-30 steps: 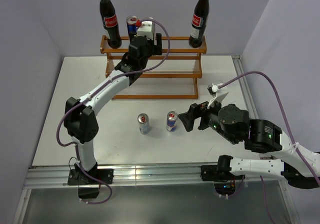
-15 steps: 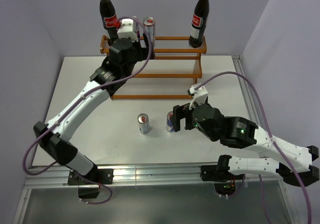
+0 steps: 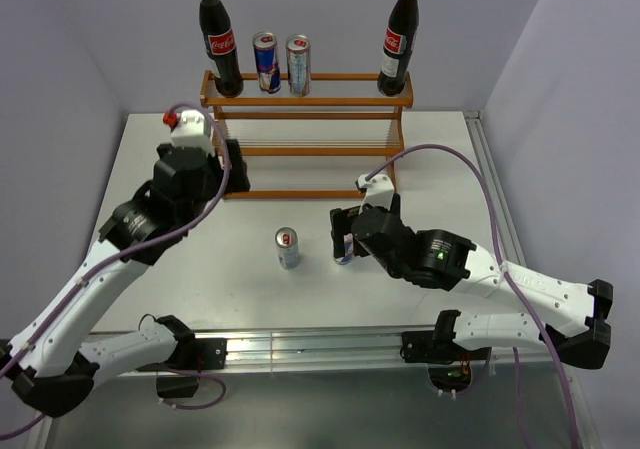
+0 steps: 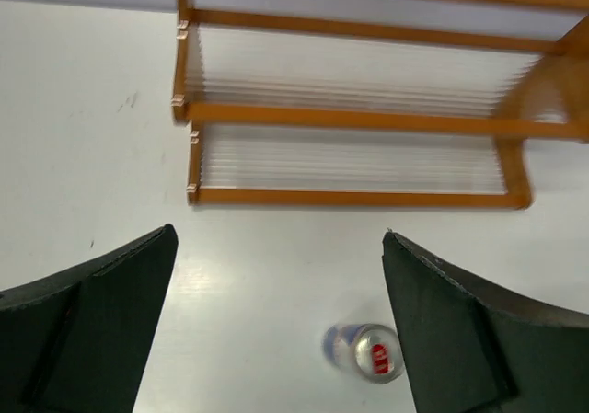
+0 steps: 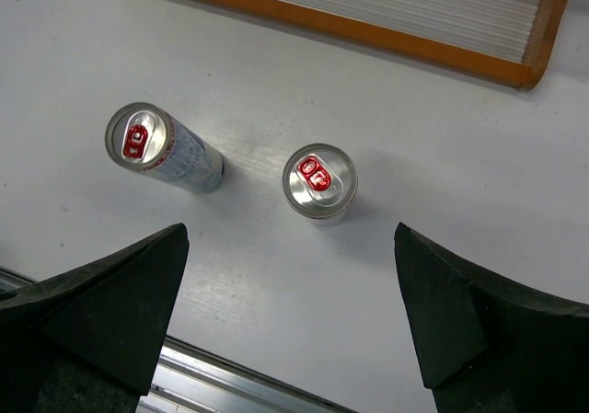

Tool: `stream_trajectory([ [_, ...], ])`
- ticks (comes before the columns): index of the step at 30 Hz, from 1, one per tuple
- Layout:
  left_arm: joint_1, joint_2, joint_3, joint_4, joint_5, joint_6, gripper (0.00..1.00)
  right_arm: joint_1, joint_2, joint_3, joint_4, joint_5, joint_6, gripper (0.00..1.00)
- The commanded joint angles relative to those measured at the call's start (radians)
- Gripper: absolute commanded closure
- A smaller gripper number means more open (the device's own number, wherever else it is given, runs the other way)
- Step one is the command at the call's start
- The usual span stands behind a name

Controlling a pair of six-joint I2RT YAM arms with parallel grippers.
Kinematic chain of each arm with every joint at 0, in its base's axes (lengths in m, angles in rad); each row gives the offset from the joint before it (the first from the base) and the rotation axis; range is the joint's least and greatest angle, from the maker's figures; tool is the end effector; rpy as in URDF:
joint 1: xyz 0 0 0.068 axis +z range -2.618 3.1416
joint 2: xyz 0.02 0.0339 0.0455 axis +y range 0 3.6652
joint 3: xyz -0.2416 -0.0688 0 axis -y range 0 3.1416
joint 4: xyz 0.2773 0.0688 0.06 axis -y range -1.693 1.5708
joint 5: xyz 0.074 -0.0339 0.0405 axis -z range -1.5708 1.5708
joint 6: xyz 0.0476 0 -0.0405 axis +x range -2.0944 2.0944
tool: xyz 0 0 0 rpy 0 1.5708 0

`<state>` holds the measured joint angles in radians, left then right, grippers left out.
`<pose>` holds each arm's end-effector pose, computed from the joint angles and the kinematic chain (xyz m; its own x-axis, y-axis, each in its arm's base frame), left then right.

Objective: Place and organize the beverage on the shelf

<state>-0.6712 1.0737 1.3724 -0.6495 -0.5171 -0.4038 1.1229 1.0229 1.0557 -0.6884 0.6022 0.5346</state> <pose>0.2186 -0.1436 0.4252 -0.3170 -0.1844 -0.9303 0.0571 0.9754 -0.2128 0.1365 0.2219 0.3198 -0.5066 -0.0848 -0.8580 -0.3373 0.9353 0.1067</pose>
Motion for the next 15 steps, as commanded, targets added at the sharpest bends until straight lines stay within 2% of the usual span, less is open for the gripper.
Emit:
stream_trajectory([
  [1, 0.001, -0.116, -0.198, 0.005, -0.075, 0.046, 0.0, -0.008, -0.006, -0.006, 0.053, 0.048, 0.041, 0.0],
  [3, 0.004, -0.23, -0.312, 0.126, -0.089, 0.025, 0.01, -0.006, -0.009, -0.04, 0.075, 0.042, 0.054, 0.0],
  [4, 0.019, -0.262, -0.402, 0.154, -0.011, 0.028, 0.0, -0.008, -0.009, -0.051, 0.088, 0.039, 0.059, 0.0],
  [5, 0.047, -0.299, -0.424, 0.166, 0.029, 0.023, 0.0, -0.008, -0.007, -0.054, 0.093, 0.034, 0.061, 0.0],
  [6, 0.114, -0.308, -0.437, 0.163, 0.044, 0.019, 0.0, -0.008, -0.006, -0.054, 0.096, 0.041, 0.067, 0.0],
  [9, 0.195, -0.316, -0.432, 0.166, 0.054, 0.017, 0.01, -0.008, 0.019, -0.054, 0.095, 0.067, 0.082, 0.0],
  [12, 0.231, -0.31, -0.432, 0.162, 0.11, 0.017, 0.0, -0.006, 0.035, -0.042, 0.072, 0.059, 0.106, 0.0],
  [15, 0.242, -0.314, -0.438, 0.149, 0.111, 0.011, 0.01, -0.008, 0.043, -0.045, 0.047, 0.031, 0.122, 0.01],
])
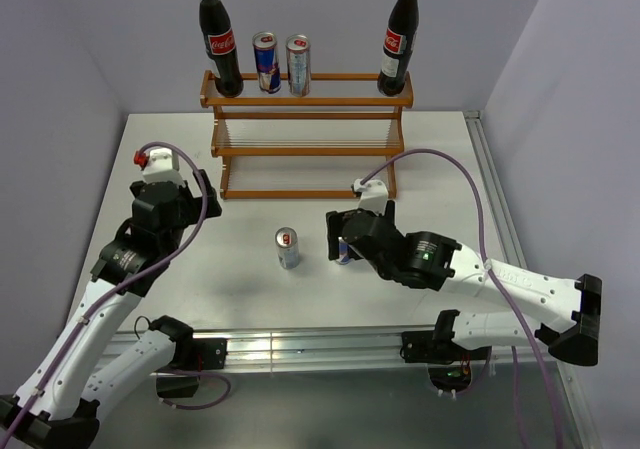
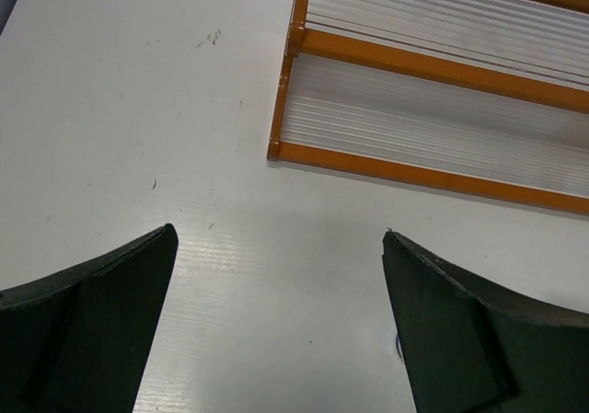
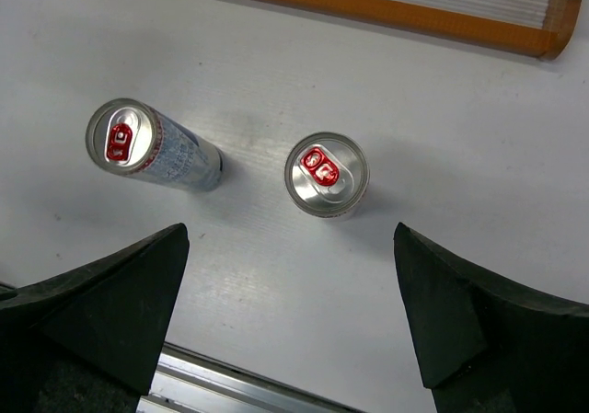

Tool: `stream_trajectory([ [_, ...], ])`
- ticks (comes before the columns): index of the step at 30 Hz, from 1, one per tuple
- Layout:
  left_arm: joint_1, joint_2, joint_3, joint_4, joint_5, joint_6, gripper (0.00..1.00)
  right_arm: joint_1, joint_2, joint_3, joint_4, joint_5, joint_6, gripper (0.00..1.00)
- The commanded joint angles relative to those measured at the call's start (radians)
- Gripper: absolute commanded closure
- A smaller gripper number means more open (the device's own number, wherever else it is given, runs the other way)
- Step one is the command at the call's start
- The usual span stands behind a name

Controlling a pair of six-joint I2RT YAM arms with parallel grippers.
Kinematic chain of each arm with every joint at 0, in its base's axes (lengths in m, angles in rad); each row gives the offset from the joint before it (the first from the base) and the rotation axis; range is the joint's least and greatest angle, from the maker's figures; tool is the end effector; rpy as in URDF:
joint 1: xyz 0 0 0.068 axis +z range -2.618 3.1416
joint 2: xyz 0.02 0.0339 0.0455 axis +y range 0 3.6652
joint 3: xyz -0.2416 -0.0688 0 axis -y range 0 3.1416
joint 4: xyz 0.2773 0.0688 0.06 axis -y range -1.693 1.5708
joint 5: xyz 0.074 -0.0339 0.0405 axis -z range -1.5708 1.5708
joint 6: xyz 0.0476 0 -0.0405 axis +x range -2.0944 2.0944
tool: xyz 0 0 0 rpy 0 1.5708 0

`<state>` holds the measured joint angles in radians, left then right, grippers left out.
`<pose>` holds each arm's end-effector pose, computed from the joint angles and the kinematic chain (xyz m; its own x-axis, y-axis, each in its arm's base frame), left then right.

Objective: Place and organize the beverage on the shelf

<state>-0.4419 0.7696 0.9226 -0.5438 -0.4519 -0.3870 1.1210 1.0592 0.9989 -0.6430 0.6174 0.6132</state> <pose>0.2072 -0.0750 0.3387 -0.3263 -0.2212 -0.9190 -0.1117 0.9744 -0.1949 0.1414 0.2295 0.2944 -0.5421 -0.0435 -0.8392 -0.2817 0.9503 0.1327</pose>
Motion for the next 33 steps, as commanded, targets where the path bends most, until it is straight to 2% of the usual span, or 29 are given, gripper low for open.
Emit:
stream_trajectory([
  [1, 0.012, -0.012, 0.009, 0.044, 0.048, -0.006, 0.0, -0.006, 0.01, 0.004, 0.006, -0.008, 0.04, 0.01],
  [9, 0.012, -0.01, 0.001, 0.054, 0.119, 0.005, 0.01, -0.048, 0.123, 0.017, -0.026, -0.054, 0.022, 0.03],
  [19, 0.012, 0.0, -0.011, 0.064, 0.177, 0.016, 0.01, -0.17, 0.193, -0.014, 0.084, -0.157, -0.075, 0.07],
  [26, 0.014, 0.019, -0.01, 0.058, 0.168, 0.017, 0.0, -0.202, 0.237, -0.022, 0.138, -0.169, -0.121, 0.1],
  [33, 0.017, 0.017, -0.011, 0.061, 0.174, 0.017, 0.0, -0.21, 0.278, -0.022, 0.146, -0.202, -0.122, 0.23],
])
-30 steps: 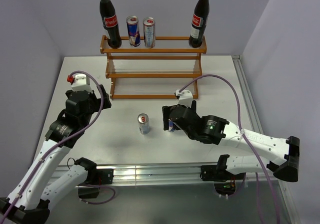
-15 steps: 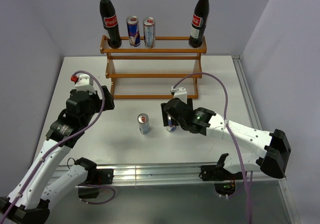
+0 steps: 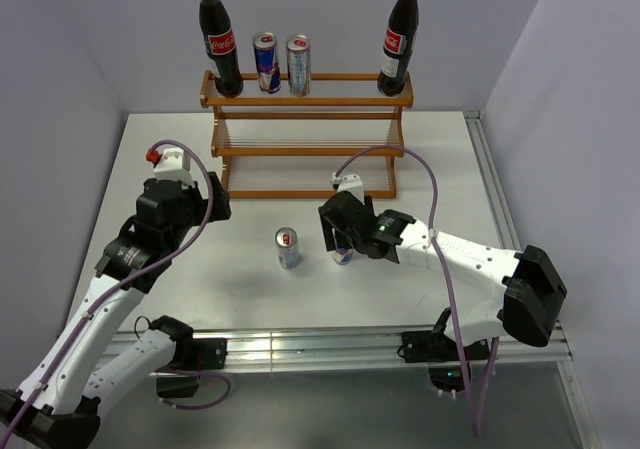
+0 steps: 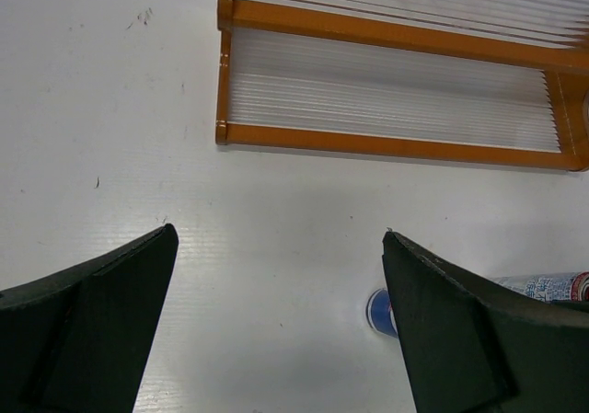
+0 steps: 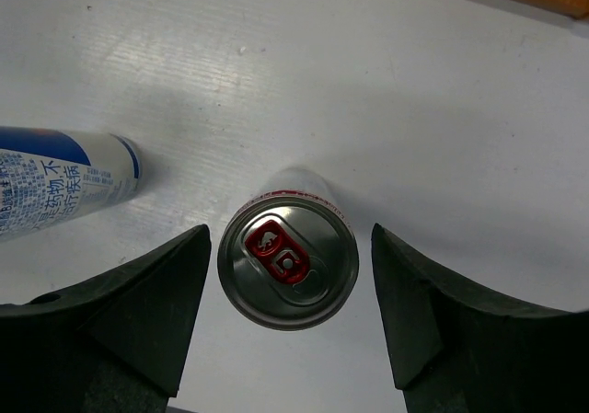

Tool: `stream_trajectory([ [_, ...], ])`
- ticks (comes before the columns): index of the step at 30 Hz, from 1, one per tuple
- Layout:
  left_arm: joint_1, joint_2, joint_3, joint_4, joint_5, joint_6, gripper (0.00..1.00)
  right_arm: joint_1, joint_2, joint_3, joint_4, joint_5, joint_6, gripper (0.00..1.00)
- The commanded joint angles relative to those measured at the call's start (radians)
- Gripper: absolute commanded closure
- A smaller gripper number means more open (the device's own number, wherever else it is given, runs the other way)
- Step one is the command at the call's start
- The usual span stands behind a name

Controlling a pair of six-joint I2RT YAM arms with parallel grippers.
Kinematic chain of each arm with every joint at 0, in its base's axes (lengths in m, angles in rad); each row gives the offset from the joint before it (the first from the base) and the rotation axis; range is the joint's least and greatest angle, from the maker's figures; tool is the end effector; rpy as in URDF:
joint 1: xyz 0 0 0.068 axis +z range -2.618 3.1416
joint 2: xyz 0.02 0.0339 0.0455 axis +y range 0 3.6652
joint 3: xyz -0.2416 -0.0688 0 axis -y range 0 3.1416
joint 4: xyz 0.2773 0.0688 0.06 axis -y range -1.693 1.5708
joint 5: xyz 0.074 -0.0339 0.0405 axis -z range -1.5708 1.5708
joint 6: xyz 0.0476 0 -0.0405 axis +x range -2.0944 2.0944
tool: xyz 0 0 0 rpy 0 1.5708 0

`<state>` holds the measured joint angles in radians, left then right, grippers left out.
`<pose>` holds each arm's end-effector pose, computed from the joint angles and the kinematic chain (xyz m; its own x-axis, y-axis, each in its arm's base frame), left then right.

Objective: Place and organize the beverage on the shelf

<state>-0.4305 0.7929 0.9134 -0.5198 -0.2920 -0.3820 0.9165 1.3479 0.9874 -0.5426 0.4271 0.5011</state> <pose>0.2136 -0.0830 0.3320 -0.3870 -0.2151 -0.8966 0.0155 0.9707 -0.2396 0.2103 0.2418 0.2153 -0.6911 -0.1826 -0.6993 -0.2669 0.9636 0.0122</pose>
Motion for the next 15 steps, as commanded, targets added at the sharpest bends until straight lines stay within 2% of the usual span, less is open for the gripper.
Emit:
stream_trajectory([
  [1, 0.006, -0.006, -0.002, 0.035, 0.017, 0.011, 0.01, -0.007, -0.01, -0.013, 0.044, -0.011, -0.007, 0.23],
  [2, 0.006, -0.009, -0.002, 0.035, 0.017, 0.011, 0.01, -0.007, -0.01, -0.016, 0.046, -0.013, -0.01, 0.24],
  [3, 0.007, -0.009, -0.004, 0.037, 0.019, 0.012, 0.01, -0.007, -0.012, -0.019, 0.046, -0.016, -0.01, 0.29],
  [5, 0.009, -0.011, -0.001, 0.038, 0.021, 0.012, 0.0, -0.007, -0.015, -0.023, 0.049, -0.019, -0.018, 0.41],
  [6, 0.01, -0.009, -0.001, 0.038, 0.021, 0.014, 0.0, -0.005, -0.015, -0.023, 0.047, -0.021, -0.021, 0.51],
  [8, 0.016, -0.004, -0.001, 0.038, 0.028, 0.015, 0.0, -0.007, -0.015, -0.02, 0.04, -0.014, -0.024, 0.6],
  [12, 0.029, 0.0, 0.007, 0.049, 0.057, 0.014, 0.0, -0.007, -0.042, 0.013, 0.004, -0.007, -0.035, 0.72],
  [13, 0.033, -0.001, 0.015, 0.053, 0.066, 0.014, 0.0, -0.005, -0.059, 0.022, -0.006, -0.004, -0.044, 0.79],
  [15, 0.041, -0.012, 0.024, 0.063, 0.062, 0.015, 0.0, -0.007, -0.078, 0.045, -0.031, -0.004, -0.055, 0.87],
])
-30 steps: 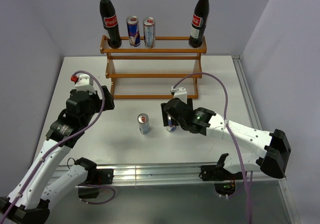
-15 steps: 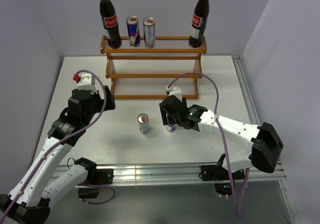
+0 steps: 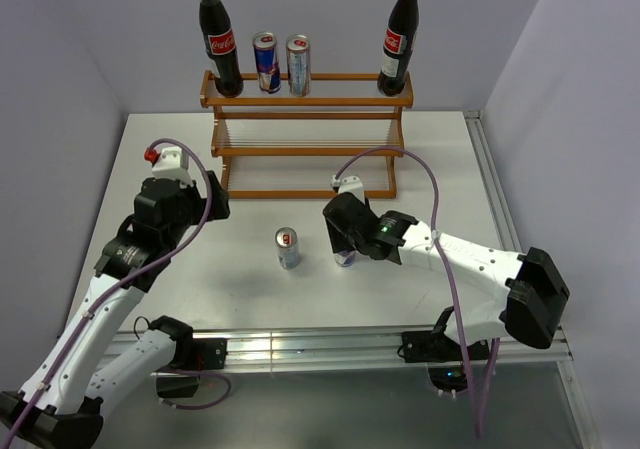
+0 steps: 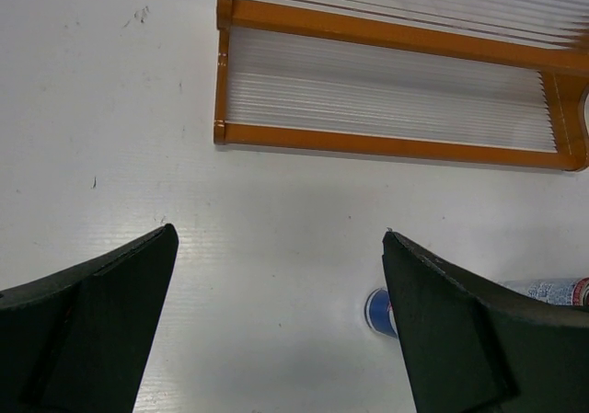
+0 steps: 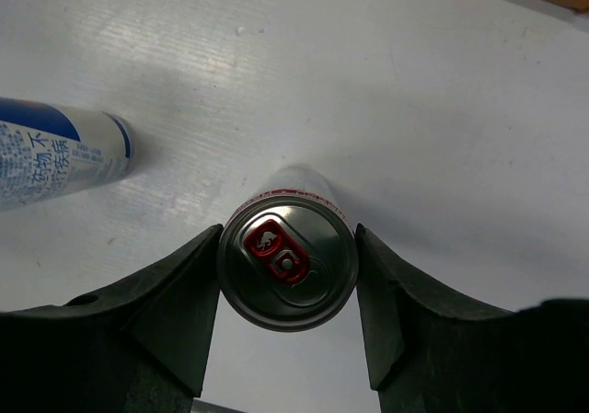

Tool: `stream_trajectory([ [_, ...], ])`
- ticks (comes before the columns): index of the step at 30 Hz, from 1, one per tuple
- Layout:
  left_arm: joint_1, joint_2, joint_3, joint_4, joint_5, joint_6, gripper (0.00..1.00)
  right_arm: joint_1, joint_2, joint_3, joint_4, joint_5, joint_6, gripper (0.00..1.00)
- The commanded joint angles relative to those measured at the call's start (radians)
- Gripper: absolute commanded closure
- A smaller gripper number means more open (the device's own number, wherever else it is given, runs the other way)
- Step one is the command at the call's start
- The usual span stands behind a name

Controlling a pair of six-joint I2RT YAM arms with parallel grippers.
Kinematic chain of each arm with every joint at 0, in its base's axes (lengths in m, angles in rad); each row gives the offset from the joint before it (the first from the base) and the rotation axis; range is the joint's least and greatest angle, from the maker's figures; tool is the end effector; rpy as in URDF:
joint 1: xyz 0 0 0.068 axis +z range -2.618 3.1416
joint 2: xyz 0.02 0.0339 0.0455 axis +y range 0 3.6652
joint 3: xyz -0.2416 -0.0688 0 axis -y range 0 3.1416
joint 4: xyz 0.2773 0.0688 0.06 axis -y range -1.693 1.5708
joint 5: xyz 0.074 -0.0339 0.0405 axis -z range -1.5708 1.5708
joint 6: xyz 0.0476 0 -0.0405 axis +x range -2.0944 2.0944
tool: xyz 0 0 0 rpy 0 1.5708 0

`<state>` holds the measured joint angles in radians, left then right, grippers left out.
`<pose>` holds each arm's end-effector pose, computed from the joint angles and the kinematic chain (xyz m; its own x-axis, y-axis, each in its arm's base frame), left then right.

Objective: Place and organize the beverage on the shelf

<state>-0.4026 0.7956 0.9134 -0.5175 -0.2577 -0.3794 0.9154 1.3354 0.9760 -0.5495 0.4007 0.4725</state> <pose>0.2162 -0.0789 0.3315 -0.3929 -0.2219 -0.8924 0.0187 0.9683 -0.2490 0.2078 0.2398 0.2141 -0.6938 -0.2150 -0.6873 -0.3011 0.9536 0.0057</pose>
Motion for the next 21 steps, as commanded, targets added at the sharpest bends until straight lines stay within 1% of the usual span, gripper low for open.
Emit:
stream_trajectory([
  [1, 0.024, -0.018, 0.03, 0.063, 0.028, 0.013, 0.0, -0.006, -0.076, 0.062, -0.032, 0.023, -0.037, 0.91],
  [2, 0.027, -0.019, 0.044, 0.065, 0.032, 0.011, 0.0, -0.006, -0.096, 0.07, -0.042, 0.026, -0.041, 0.97],
  [4, 0.03, -0.013, 0.061, 0.077, 0.073, -0.001, 0.01, -0.006, -0.113, 0.098, -0.084, 0.033, -0.051, 1.0],
  [6, 0.03, 0.016, 0.09, 0.089, 0.141, -0.012, 0.0, -0.004, -0.14, 0.131, -0.127, 0.046, -0.057, 1.0],
  [10, 0.031, 0.082, 0.159, 0.091, 0.181, -0.036, 0.0, -0.012, -0.195, 0.19, -0.187, 0.04, -0.072, 1.0],
  [13, 0.019, 0.129, 0.205, 0.128, 0.245, -0.087, 0.01, -0.019, -0.228, 0.254, -0.242, 0.017, -0.086, 1.0],
  [15, -0.013, 0.155, 0.2, 0.226, 0.25, -0.113, 0.01, -0.02, -0.234, 0.315, -0.291, 0.009, -0.087, 1.0],
  [16, -0.04, 0.165, 0.18, 0.264, 0.305, -0.125, 0.0, -0.023, -0.226, 0.338, -0.308, -0.005, -0.094, 1.0],
  [18, -0.062, 0.195, 0.162, 0.373, 0.343, -0.141, 0.01, -0.023, -0.217, 0.417, -0.375, -0.04, -0.1, 1.0],
  [20, -0.126, 0.208, 0.142, 0.43, 0.332, -0.113, 0.01, -0.024, -0.206, 0.485, -0.415, -0.054, -0.104, 1.0],
  [21, -0.157, 0.208, 0.133, 0.489, 0.322, -0.063, 0.0, -0.024, -0.2, 0.507, -0.455, -0.062, -0.106, 1.0],
])
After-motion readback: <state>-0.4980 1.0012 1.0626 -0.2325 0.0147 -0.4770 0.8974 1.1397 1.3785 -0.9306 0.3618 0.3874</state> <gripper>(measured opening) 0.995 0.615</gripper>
